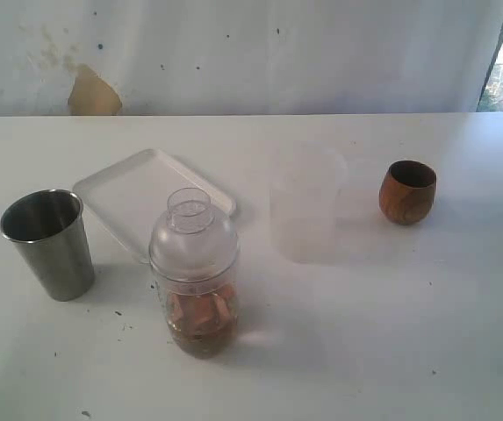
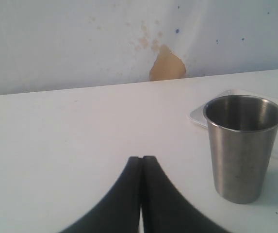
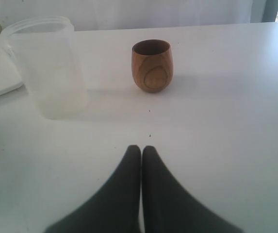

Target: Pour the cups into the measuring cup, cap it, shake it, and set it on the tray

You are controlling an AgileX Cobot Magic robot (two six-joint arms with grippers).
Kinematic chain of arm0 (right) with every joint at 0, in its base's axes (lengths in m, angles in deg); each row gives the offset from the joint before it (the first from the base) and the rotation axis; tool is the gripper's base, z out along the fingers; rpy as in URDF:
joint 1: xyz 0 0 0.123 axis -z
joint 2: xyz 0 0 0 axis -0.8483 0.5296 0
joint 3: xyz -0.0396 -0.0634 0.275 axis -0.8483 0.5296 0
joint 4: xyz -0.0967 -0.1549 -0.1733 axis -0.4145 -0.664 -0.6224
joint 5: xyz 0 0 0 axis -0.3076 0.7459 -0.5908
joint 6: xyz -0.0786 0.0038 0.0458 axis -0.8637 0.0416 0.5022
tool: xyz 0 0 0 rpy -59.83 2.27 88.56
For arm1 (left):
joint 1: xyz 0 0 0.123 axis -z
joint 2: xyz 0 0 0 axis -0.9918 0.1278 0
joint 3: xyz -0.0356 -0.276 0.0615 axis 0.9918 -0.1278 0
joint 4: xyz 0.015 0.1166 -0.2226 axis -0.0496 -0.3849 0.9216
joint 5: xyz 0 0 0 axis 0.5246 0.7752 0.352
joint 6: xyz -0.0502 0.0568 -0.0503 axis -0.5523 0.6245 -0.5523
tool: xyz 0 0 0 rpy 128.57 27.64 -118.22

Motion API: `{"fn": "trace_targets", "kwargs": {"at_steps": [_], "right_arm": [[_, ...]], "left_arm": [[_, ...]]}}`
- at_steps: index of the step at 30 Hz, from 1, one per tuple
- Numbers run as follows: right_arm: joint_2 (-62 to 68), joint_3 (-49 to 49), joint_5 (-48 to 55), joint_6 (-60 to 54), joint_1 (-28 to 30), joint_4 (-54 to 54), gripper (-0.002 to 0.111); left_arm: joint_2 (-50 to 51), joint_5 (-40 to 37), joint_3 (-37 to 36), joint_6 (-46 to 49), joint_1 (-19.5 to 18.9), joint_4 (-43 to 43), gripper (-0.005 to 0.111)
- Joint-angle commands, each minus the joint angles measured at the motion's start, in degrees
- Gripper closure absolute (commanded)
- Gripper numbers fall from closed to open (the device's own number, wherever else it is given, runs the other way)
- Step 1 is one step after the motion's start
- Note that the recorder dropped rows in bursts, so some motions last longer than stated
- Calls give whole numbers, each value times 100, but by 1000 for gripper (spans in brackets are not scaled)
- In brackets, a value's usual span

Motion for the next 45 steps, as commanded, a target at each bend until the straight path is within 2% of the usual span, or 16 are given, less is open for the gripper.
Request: {"fn": "trace_targets", "kwargs": {"at_steps": [1, 8, 11, 16, 22, 24, 26, 29, 32, 33, 34, 35, 37, 40, 43, 45], "right_arm": [[-22, 40, -46, -22, 15, 0, 108], [-22, 40, -59, -22, 15, 0, 108], [-22, 40, -301, -22, 15, -640, 108], [-22, 40, -1863, -22, 15, -1143, 108], [-22, 40, -5039, -12, 15, -1089, 108], [-22, 40, -5797, 464, 15, -1032, 108], [-22, 40, -6197, 771, 15, -991, 108], [-22, 40, -6130, 1005, 15, -1087, 106], [-22, -63, -5640, 1282, 15, -1165, 86], [-22, -180, -5215, 1327, 15, -1165, 59], [-22, -251, -5025, 1327, 15, -1152, 47], [-22, -415, -4730, 1327, 15, -1141, 22], [343, -599, -4750, 1327, 15, -1304, 7], [1154, -854, -5265, 2116, 15, -2202, 7], [2703, -1150, -6470, 4165, 15, -4429, 7], [3718, -1161, -7310, 4379, 15, -5366, 7]], "left_arm": [[-20, 13, -25, -7, 1, 0, 107], [-20, 13, -25, -7, 1, 0, 107], [-20, 13, -25, -7, 1, 0, 107], [-20, 13, -25, -7, 1, 0, 107], [-20, 13, -25, -7, 1, 0, 107], [-20, 13, -25, -7, 1, 0, 107], [-20, 13, -25, -7, 1, 0, 107], [-20, 13, -25, -7, 1, 0, 107], [-20, 13, -25, -7, 1, 0, 107], [-20, 13, -25, -7, 1, 0, 107], [-20, 13, -25, -7, 1, 0, 107], [-20, 13, -25, -7, 1, 0, 107], [-20, 13, -25, -7, 1, 0, 107], [-20, 13, -25, -7, 1, 0, 107], [-20, 13, -25, -7, 1, 0, 107], [-20, 13, -25, -7, 1, 0, 107]]}}
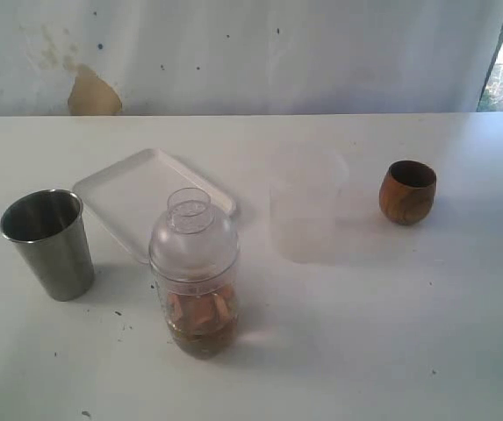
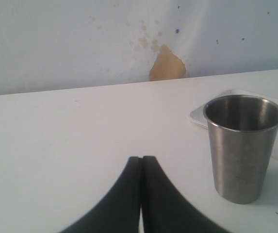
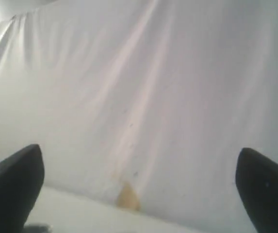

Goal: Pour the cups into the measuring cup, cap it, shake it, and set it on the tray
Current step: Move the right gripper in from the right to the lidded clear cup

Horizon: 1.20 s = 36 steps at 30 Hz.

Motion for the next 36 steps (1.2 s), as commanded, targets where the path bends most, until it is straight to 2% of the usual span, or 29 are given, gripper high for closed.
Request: {"fn": "trace_targets", "kwargs": {"at_steps": [1, 4, 9, 16, 24, 36], "right_arm": [[1687, -61, -1409, 717, 15, -1858, 7], [3025, -61, -1984, 341, -46, -2021, 7], [4710, -76, -2819, -1171, -415, -1816, 7], [6524, -516, -2893, -2658, -1025, -1148, 7], [7758, -1330, -2893, -2787, -1468, -901, 7], [8626, -2296, -2893, -3057, -1991, -614, 7]], "left_arm": [[-20, 13, -25, -7, 1, 0, 107], [-20, 13, -25, -7, 1, 0, 107], [-20, 13, -25, -7, 1, 0, 107], [-20, 13, -25, -7, 1, 0, 107], [-20, 13, -25, -7, 1, 0, 107], [-20, 13, -25, -7, 1, 0, 107]]}}
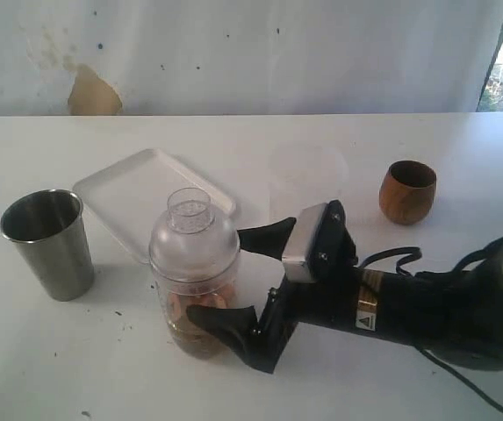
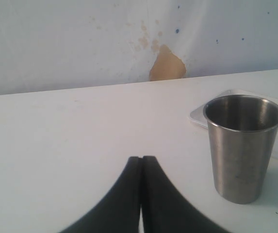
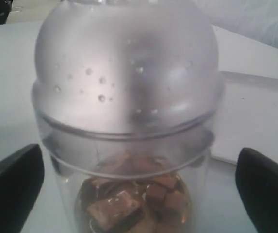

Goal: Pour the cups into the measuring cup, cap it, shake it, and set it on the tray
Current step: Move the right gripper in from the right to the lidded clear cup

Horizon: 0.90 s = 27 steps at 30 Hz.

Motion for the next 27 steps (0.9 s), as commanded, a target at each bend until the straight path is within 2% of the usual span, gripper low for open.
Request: {"fn": "trace_targets", "kwargs": {"at_steps": [1, 11, 21, 27], "right_arm": [[218, -244, -90, -102, -168, 166, 7], [973, -829, -90, -130, -318, 235, 7], [1110, -979, -90, -16, -318, 144, 7], [1146, -1106, -55, -27, -517, 205, 7]], "left_arm": [[-20, 13, -25, -7, 1, 0, 107], [-20, 13, -25, -7, 1, 0, 107], [-20, 13, -25, -7, 1, 0, 107], [-20, 13, -25, -7, 1, 0, 107]]}}
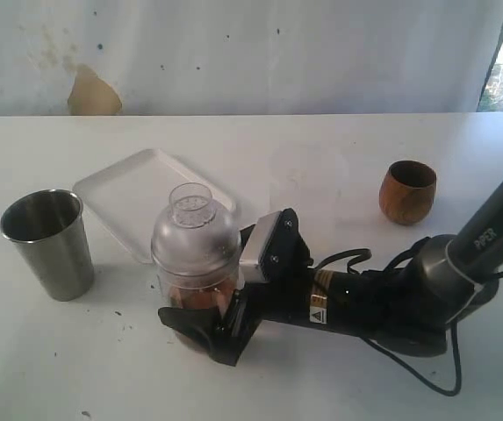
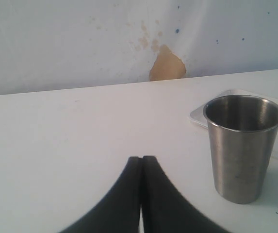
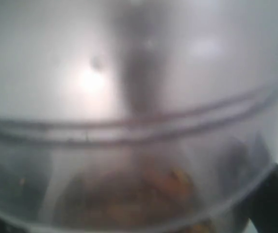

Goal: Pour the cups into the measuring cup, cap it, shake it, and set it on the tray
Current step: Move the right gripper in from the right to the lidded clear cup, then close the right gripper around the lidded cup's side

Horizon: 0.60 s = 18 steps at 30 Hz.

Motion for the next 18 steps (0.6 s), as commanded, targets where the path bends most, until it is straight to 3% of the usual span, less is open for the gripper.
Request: {"fn": "trace_targets", "kwargs": {"at_steps": [1, 18], "right_arm": [[74, -174, 35, 21, -176, 54, 7], [89, -277, 100, 262, -215, 115, 7]], "left_arm": [[-20, 13, -25, -7, 1, 0, 107], [-20, 13, -25, -7, 1, 0, 107]]}}
